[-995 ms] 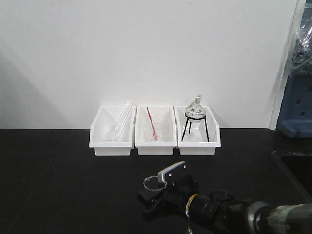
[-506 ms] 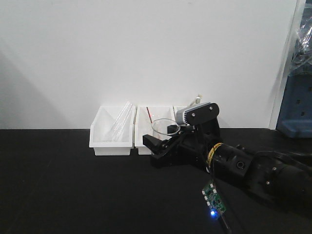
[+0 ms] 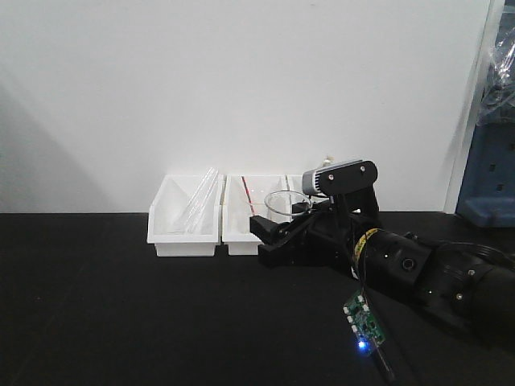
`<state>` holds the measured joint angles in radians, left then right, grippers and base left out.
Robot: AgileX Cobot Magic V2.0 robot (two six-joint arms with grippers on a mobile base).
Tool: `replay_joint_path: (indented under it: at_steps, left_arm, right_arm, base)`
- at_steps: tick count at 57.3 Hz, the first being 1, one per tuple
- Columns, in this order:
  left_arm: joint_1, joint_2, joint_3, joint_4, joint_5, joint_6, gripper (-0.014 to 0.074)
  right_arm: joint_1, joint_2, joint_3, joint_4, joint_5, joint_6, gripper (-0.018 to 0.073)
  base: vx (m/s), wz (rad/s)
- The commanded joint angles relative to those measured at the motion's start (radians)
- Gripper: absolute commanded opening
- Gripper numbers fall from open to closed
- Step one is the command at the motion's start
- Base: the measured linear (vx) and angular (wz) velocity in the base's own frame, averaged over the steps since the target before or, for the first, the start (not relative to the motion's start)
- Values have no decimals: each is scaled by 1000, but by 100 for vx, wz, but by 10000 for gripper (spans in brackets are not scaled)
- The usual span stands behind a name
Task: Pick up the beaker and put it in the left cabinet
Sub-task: 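Close the right gripper on the beaker and lift it off the bench, then hold the beaker raised in the right gripper while the base turns away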
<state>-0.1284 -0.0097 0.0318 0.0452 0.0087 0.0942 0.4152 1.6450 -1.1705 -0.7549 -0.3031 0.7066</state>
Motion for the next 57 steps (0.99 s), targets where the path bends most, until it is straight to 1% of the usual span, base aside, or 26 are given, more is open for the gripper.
replay_joint_path:
  at_steps: [1, 57]
  left_arm:
    - [-1, -18, 16, -3, -84, -3, 1]
    - [-1, -18, 16, -3, -84, -3, 1]
  right_arm:
    - [-3, -45, -28, 13, -55, 0, -3]
    - [-4, -44, -28, 13, -55, -1, -3]
  base:
    - [0, 0]
    - [0, 0]
